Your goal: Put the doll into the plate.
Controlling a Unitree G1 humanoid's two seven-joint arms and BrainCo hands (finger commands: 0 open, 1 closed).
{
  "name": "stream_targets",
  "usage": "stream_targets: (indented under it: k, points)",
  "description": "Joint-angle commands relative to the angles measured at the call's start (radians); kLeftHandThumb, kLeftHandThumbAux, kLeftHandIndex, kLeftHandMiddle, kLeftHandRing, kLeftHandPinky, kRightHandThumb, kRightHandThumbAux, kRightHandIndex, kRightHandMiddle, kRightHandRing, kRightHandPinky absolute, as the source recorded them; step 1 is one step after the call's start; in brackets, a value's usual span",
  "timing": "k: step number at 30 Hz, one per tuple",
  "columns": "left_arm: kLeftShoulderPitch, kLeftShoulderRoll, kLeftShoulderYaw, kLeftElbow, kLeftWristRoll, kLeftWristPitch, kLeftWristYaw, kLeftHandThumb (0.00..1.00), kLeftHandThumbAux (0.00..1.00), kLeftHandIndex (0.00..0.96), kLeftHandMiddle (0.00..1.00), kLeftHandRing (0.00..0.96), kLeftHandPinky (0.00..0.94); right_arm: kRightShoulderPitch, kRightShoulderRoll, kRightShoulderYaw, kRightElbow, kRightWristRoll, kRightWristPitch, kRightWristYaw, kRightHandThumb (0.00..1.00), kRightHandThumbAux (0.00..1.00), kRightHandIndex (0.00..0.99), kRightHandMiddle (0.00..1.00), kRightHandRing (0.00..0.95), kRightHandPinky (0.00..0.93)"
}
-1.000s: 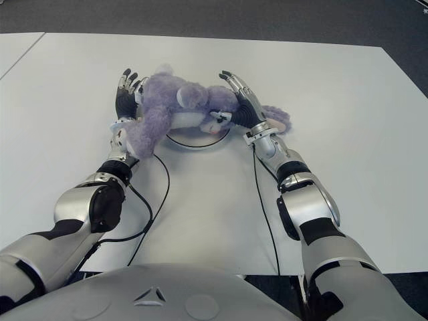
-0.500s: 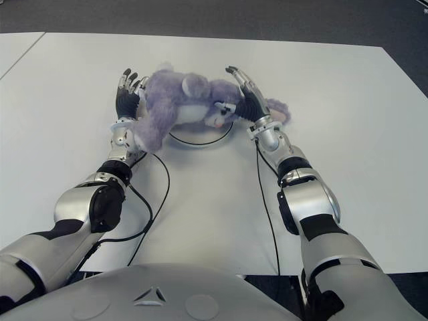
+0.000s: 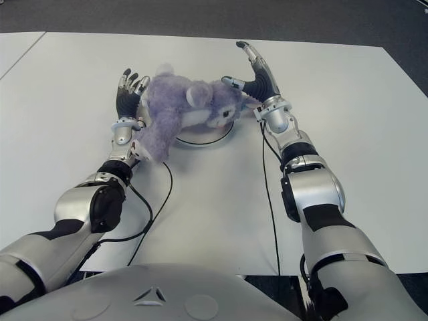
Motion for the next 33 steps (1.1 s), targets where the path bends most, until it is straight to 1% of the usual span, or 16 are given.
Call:
stream_targets:
  k: [1, 10, 16, 24, 29, 33]
  points:
    - [0.196, -0.069, 0.010, 0.144, -0.011, 0.159, 0.024, 0.000, 0.611, 0.067, 0.128, 0.118, 0.108, -0.027, -0.003, -0.033, 0.017, 0.039, 0.042, 0.053, 0.094, 0.382, 0.000, 0.000, 0.000, 0.025]
    - [0.197, -0.075, 0.014, 0.142, -0.017, 0.137, 0.019, 0.000, 0.597, 0.065, 0.115, 0.107, 0.094, -0.032, 0.012, -0.062, 0.011, 0.066, 0.047, 0.088, 0.114, 0.377, 0.000, 0.000, 0.000, 0.081]
    - [0.194, -0.076, 0.007, 0.144, -0.009, 0.152, 0.030, 0.000, 0.582, 0.069, 0.124, 0.112, 0.093, -0.026, 0.013, -0.063, 0.012, 0.064, 0.063, 0.086, 0.120, 0.411, 0.000, 0.000, 0.000, 0.089]
    - [0.197, -0.077, 0.004, 0.144, -0.009, 0.152, 0.027, 0.000, 0.589, 0.065, 0.129, 0.117, 0.102, -0.013, 0.016, -0.066, 0.008, 0.064, 0.059, 0.074, 0.112, 0.427, 0.000, 0.000, 0.000, 0.081]
    - [0.198, -0.078, 0.009, 0.144, -0.015, 0.153, 0.023, 0.000, 0.606, 0.064, 0.133, 0.122, 0.115, -0.002, 0.021, -0.079, -0.001, 0.076, 0.032, 0.071, 0.104, 0.421, 0.000, 0.000, 0.000, 0.073]
    - [0.200, -0.079, 0.014, 0.143, -0.021, 0.150, 0.019, 0.000, 0.613, 0.061, 0.129, 0.121, 0.110, 0.003, 0.019, -0.110, -0.028, 0.100, -0.023, 0.042, 0.092, 0.415, 0.000, 0.000, 0.000, 0.069]
